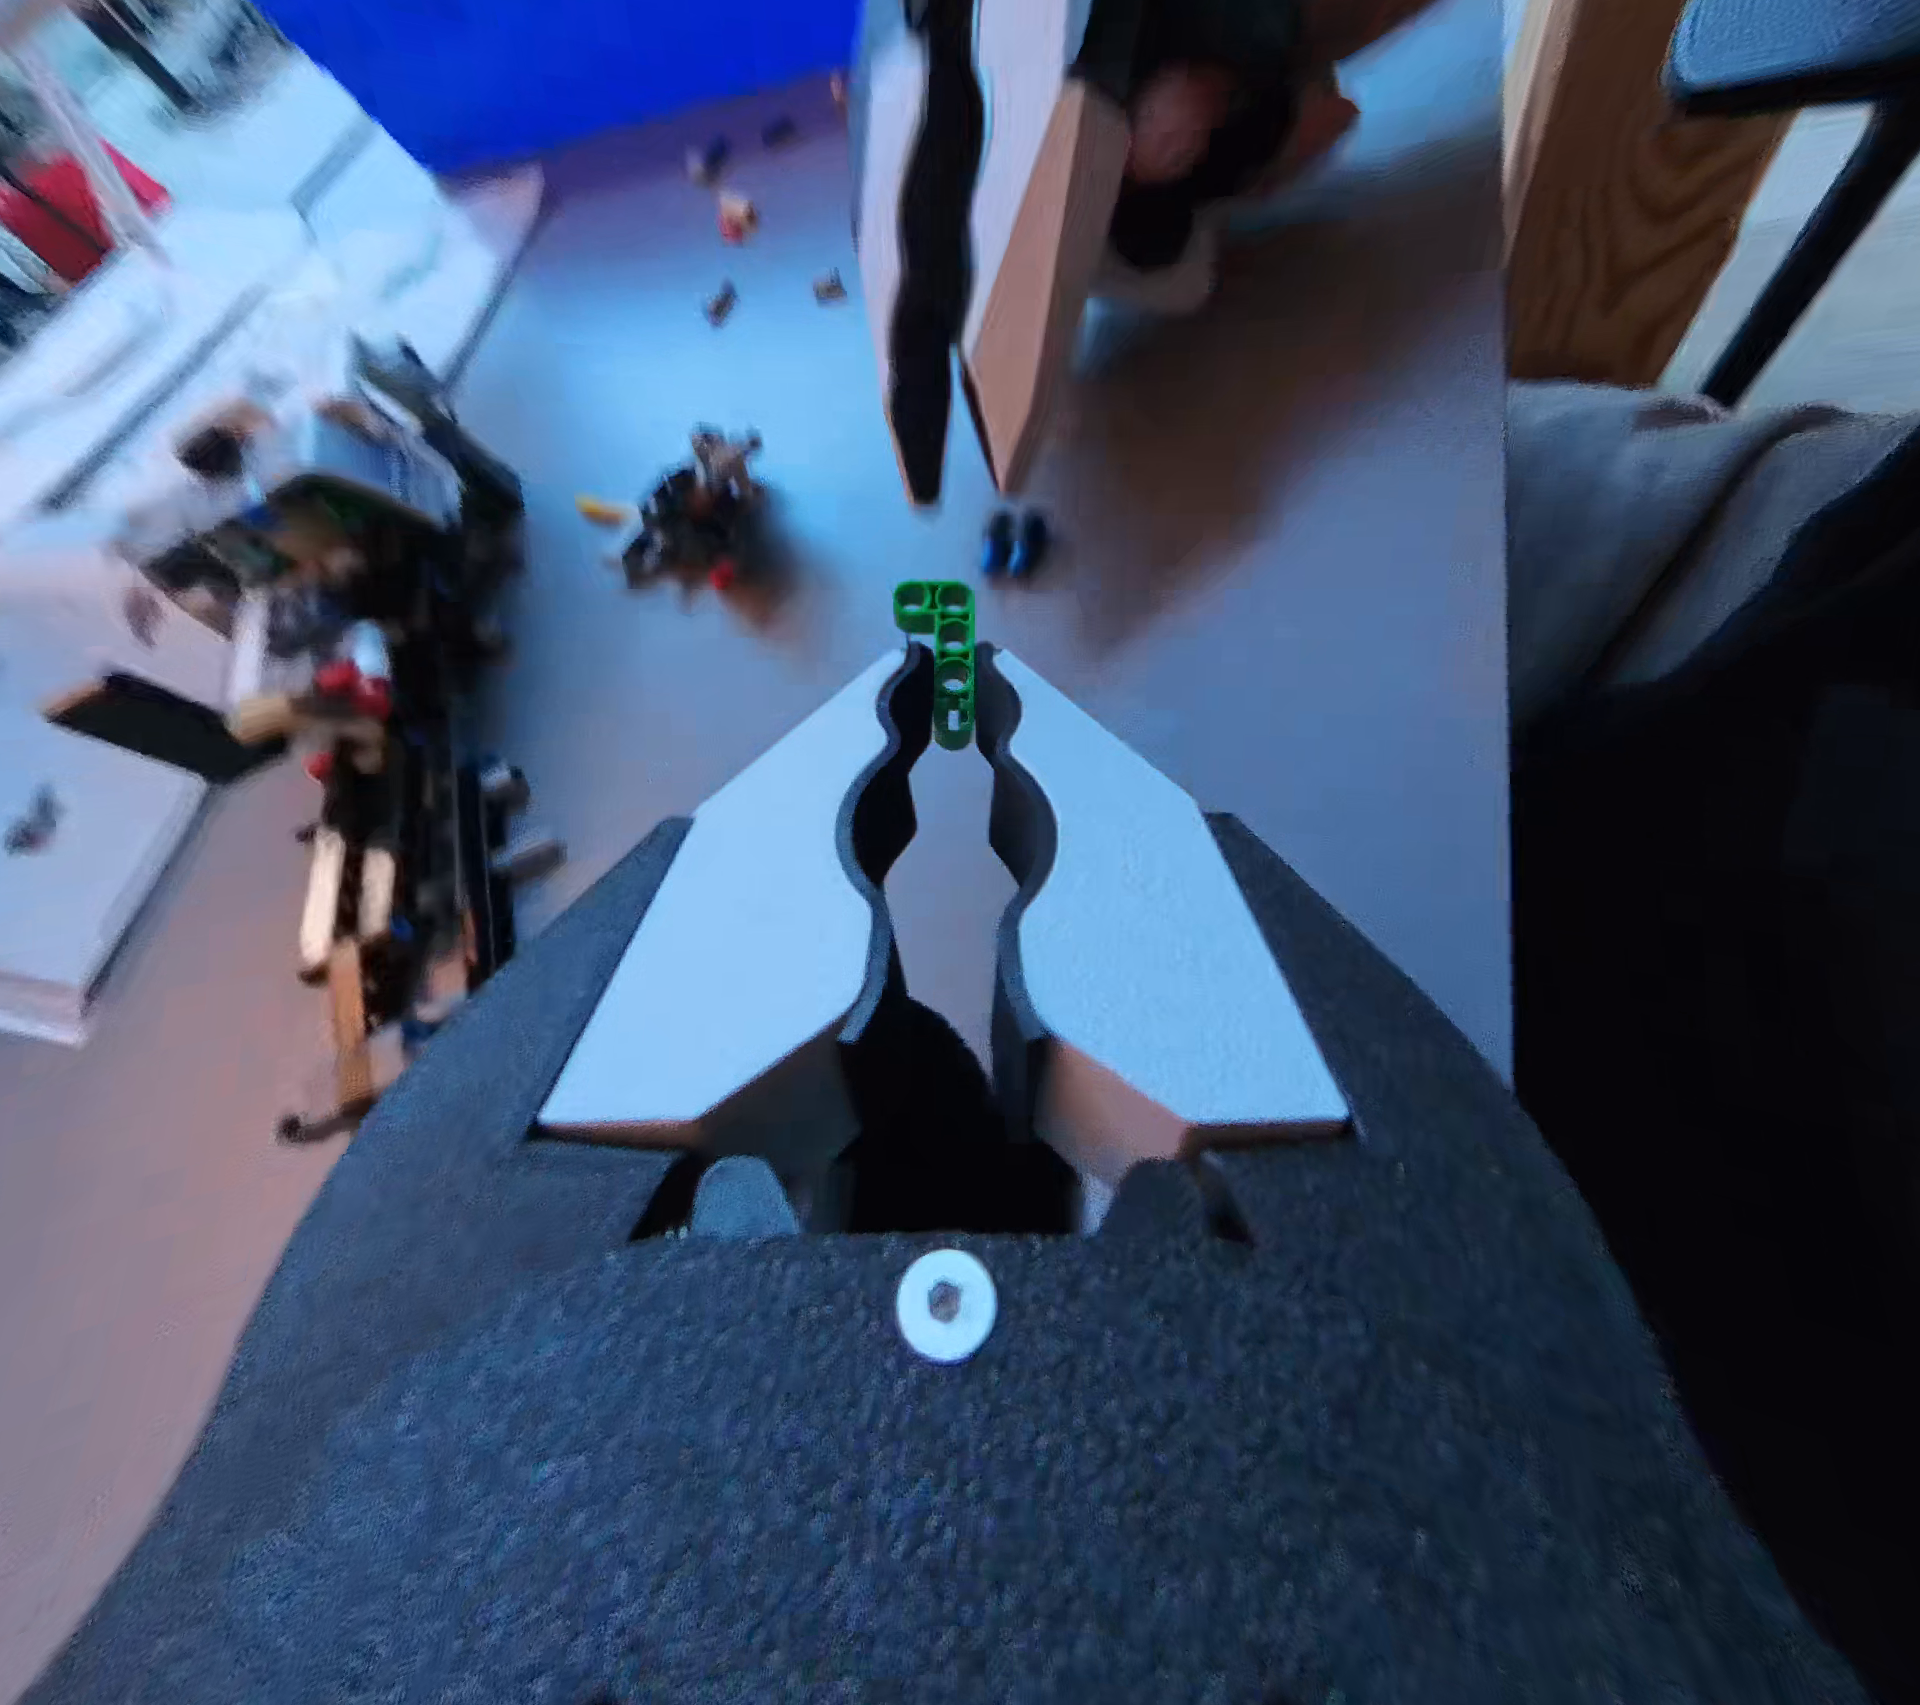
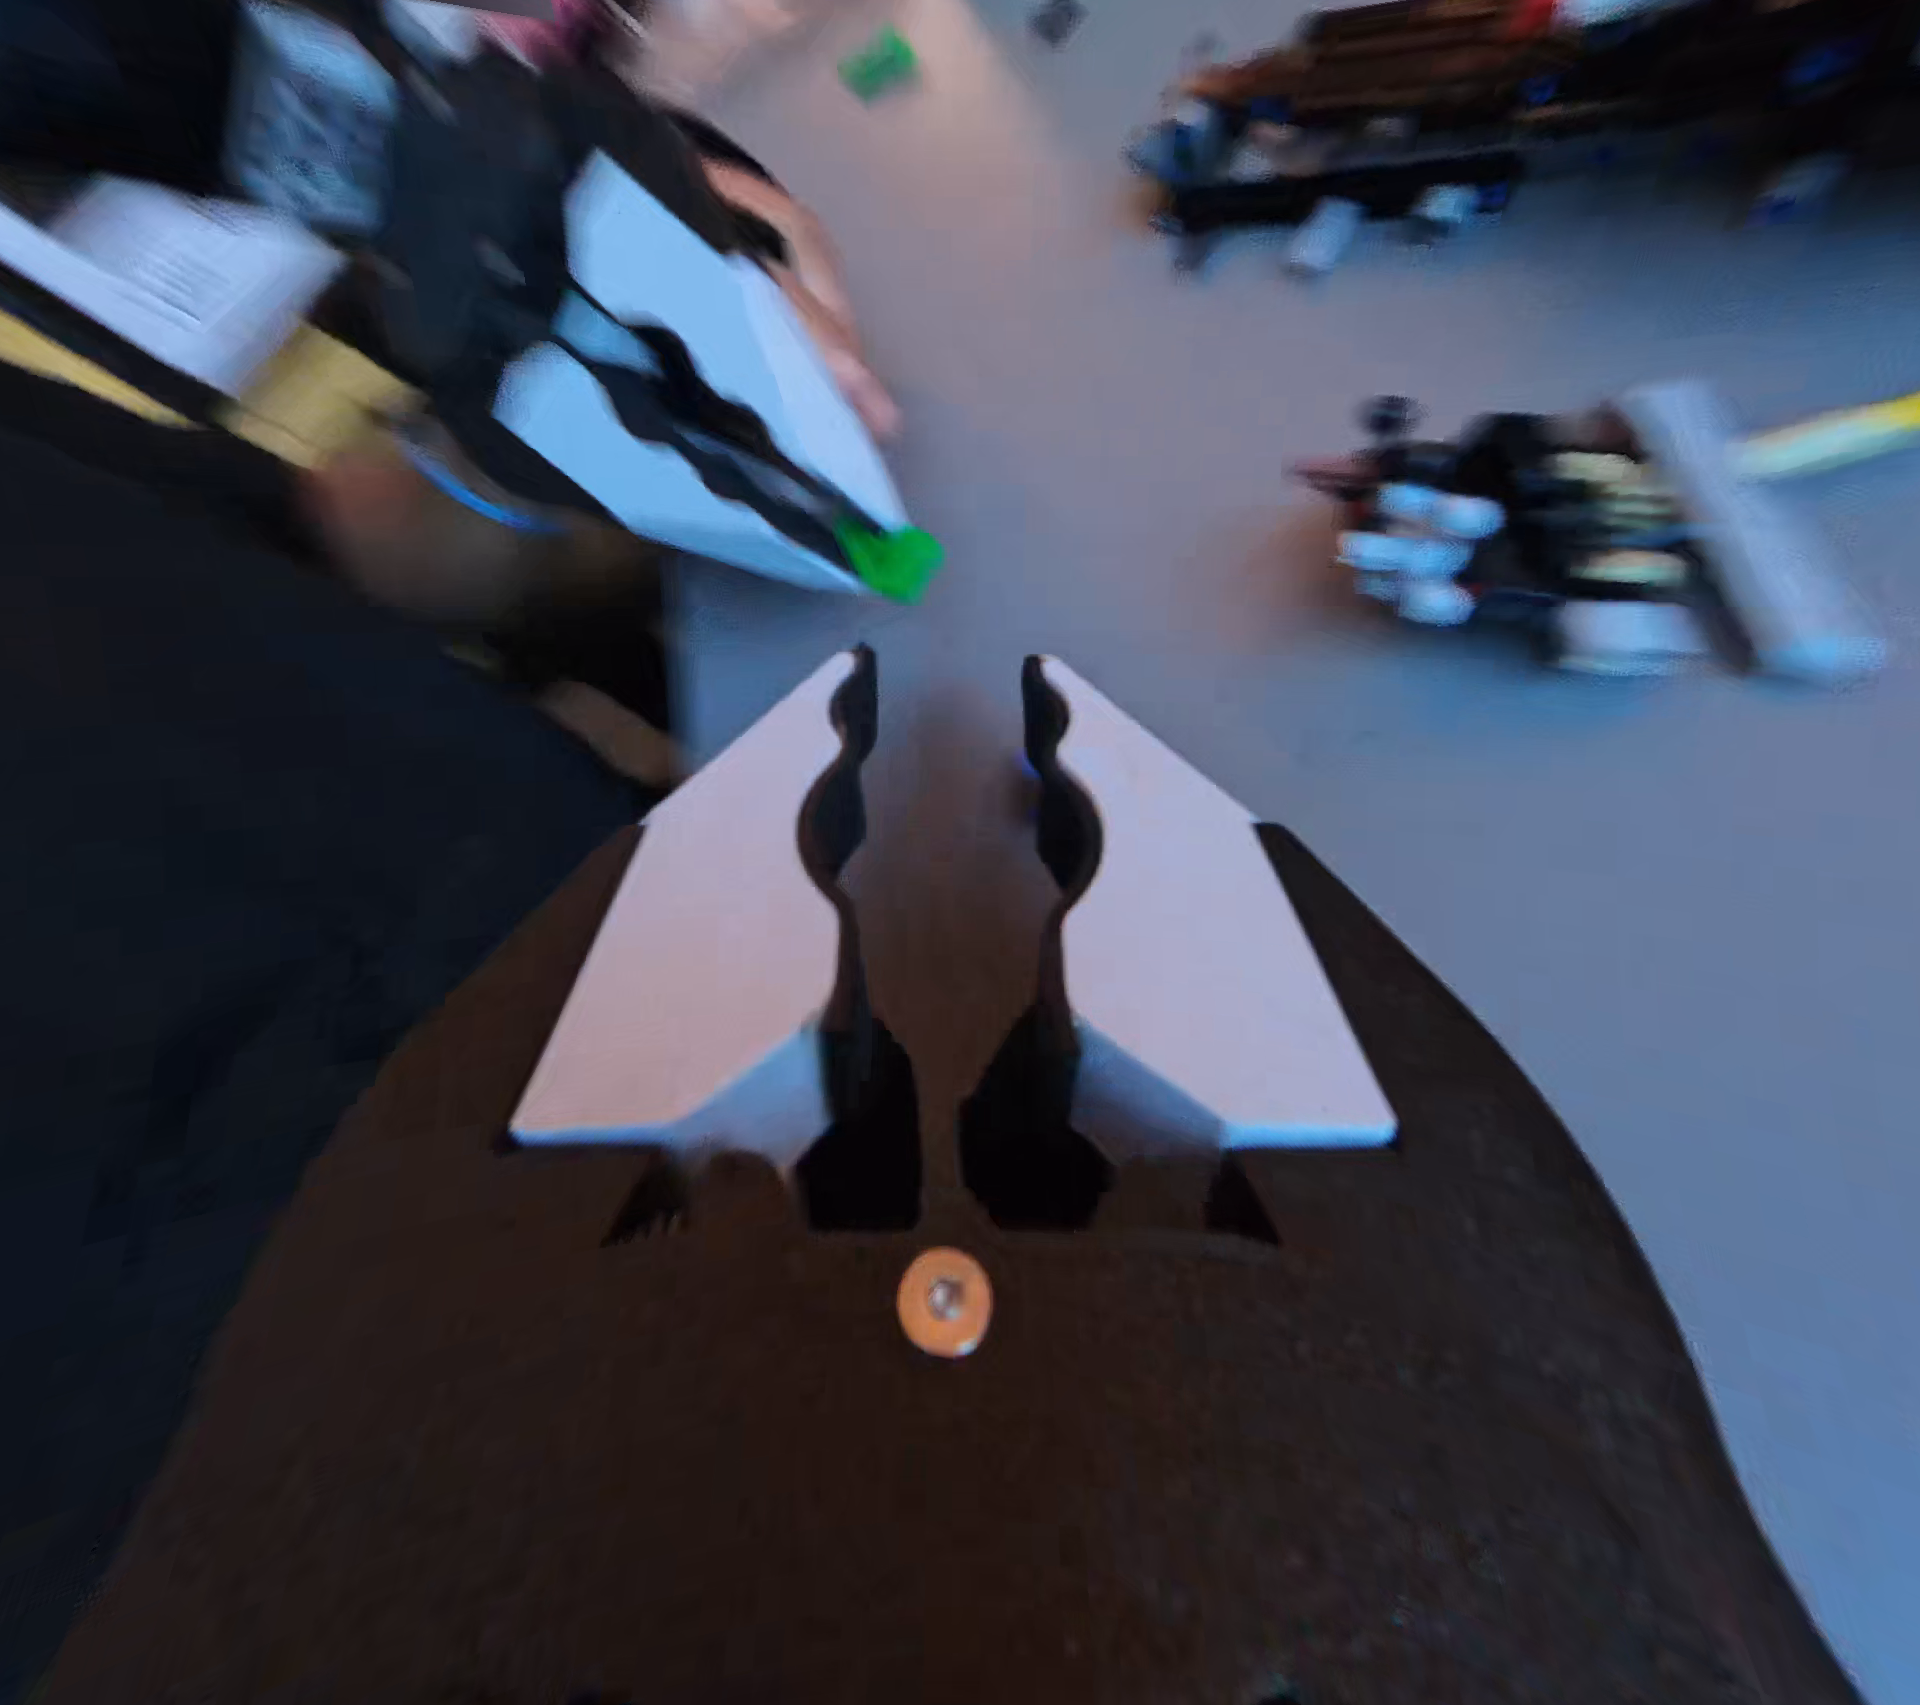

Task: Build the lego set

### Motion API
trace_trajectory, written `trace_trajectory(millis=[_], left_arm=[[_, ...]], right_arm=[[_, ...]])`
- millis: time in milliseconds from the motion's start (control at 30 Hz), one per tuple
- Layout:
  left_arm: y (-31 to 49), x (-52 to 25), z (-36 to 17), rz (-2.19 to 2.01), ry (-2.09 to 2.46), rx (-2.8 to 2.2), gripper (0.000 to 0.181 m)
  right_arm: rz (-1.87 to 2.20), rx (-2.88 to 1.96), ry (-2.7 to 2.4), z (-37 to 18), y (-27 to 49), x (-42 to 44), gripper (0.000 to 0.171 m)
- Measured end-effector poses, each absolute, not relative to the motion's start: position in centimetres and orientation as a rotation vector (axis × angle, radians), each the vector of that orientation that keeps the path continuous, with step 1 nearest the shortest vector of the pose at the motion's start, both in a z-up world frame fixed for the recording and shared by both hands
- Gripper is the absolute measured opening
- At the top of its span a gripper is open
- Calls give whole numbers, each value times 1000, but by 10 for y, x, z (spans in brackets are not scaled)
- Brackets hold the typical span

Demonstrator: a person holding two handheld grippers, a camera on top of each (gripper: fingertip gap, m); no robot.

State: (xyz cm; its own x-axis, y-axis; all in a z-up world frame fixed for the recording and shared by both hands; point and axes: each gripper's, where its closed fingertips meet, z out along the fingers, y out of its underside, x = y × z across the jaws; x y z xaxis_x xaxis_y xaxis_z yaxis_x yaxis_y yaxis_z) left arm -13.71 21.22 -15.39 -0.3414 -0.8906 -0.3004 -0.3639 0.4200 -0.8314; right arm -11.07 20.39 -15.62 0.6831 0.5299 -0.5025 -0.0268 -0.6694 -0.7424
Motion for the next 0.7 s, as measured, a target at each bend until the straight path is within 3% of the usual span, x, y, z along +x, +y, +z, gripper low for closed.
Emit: trace_trajectory(millis=[67, 200, 433, 533, 700], left_arm=[[223, -146, -168, -813, 1956, -1144, 5], [224, -152, -179, -850, 2046, -1235, 5], [221, -150, -186, -899, 2096, -1309, 6], [222, -149, -186, -899, 2075, -1338, 19], [221, -136, -143, -1132, 1831, -1423, 28]], right_arm=[[591, -2211, -614, -172, 198, -86, 27], [385, -2211, -805, -184, 194, -88, 31], [352, -2175, -895, -189, 195, -97, 21], [357, -2154, -915, -189, 195, -101, 15], [264, -1971, -901, -163, 203, -106, 14]])
